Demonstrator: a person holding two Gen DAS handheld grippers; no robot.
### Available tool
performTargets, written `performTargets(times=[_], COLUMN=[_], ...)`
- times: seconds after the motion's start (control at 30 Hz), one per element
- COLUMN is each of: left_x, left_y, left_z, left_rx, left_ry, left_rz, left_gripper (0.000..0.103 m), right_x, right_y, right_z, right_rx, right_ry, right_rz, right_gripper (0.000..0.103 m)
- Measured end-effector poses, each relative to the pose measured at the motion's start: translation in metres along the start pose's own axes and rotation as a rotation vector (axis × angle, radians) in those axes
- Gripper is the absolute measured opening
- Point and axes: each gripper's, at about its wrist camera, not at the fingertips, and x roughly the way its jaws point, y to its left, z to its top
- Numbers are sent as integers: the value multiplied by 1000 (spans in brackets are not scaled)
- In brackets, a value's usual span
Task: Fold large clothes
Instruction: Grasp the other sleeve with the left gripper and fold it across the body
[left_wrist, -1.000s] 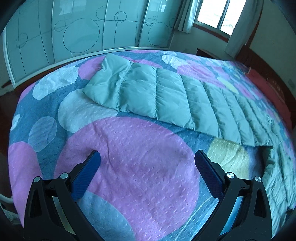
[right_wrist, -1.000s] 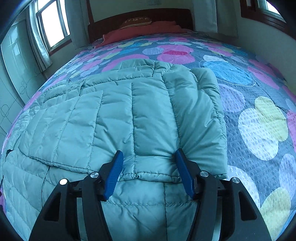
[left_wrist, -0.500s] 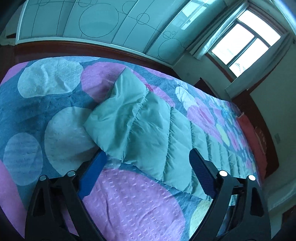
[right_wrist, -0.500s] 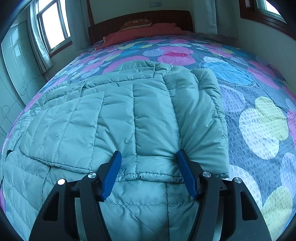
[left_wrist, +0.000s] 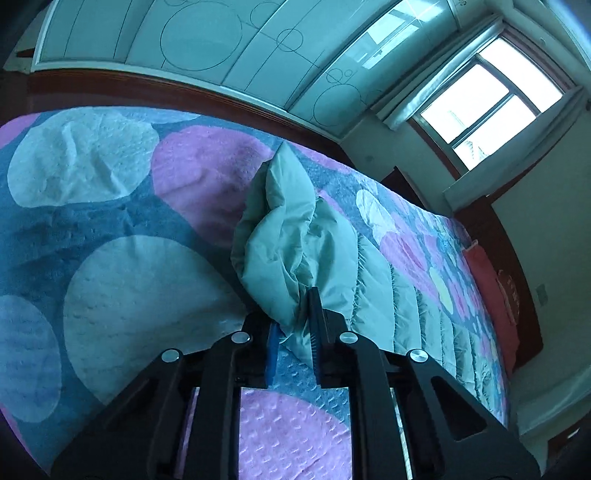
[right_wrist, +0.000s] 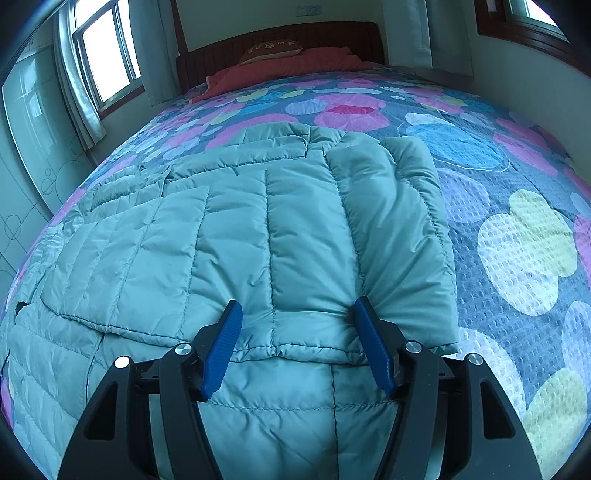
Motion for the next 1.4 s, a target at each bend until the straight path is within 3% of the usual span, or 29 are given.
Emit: performTargets(times=[0.13,0.27,0.37,0.6,0.73,0.9,1.23,1.33,1.4], left_x=[-12,-31,-38,-42,-39,-38,-31,-30,-36], left_y=[-33,-88,-134,-234,-274,-305,-348,-352,-353], left_z=[1,-10,-31,-119,-172,-238,-348,-362,-363], left_rx=[118,267,361,621,763,903,1074,1106,1096], left_ry=[-53,-100,-74,28,70,144,309,348,349], left_rz=[-8,-97,-188,-333,-376,-407,-449,-449,-478], left_gripper=[7,6,5,5,5,5,5,11,35], right_x=[0,0,0,0,1,0,1,1,0], right_y=[0,1,1,-2,-3,-6,-8,-8,-8], right_z=[0,2,2,2,2,0,0,0,0], right_rx=[2,7,14,35,45,62,74,74,73], right_ry=[-2,-6,-9,-17,-22,-28,-31,-31,-31], right_rz=[1,4,11,32,42,59,73,74,76], right_gripper=[63,63,63,63,63,63,63,64,65])
